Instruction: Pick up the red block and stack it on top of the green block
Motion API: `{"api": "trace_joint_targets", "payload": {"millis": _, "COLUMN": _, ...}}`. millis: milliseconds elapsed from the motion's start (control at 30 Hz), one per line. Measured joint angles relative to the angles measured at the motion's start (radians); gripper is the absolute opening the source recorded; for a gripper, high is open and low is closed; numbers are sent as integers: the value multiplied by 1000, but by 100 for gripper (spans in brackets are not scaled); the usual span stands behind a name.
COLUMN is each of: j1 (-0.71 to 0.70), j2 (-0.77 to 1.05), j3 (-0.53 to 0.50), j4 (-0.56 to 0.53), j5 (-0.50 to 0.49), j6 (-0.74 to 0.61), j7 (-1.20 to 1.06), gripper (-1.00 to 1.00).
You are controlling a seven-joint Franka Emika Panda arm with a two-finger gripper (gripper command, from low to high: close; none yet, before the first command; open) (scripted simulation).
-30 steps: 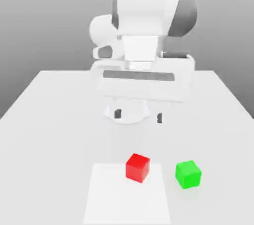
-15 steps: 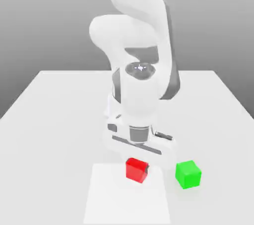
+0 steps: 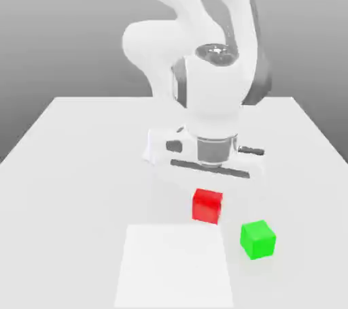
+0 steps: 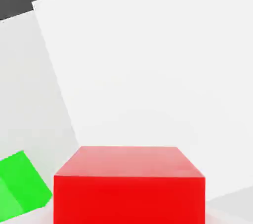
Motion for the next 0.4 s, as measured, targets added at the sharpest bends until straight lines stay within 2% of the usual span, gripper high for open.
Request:
{"api": "trace_joint_targets", "payload": {"millis": 100, "j1": 71, "j2": 10, "j3": 43, "j4": 47, "j5": 0, "j6": -36, "j7": -100, "gripper": -100}}
{"api": "trace_joint_targets", "payload": {"millis": 267, "j1": 80, "j2": 166, "j3": 30, "j4": 63, "j5": -92, "j6": 100, "j7": -54, "gripper": -100}}
{"api": "trace_joint_targets", "payload": {"millis": 300, "j1": 84, "j2": 200, "j3": 22, "j4": 65, "j5": -112, "j6": 131, "j7": -40, "gripper": 100}}
{"api": "trace_joint_targets", "payload": {"millis": 400, "j1": 84, "j2": 200, "j3": 22, "j4": 65, "j5": -112, "j6": 131, "j7": -40, "gripper": 100}}
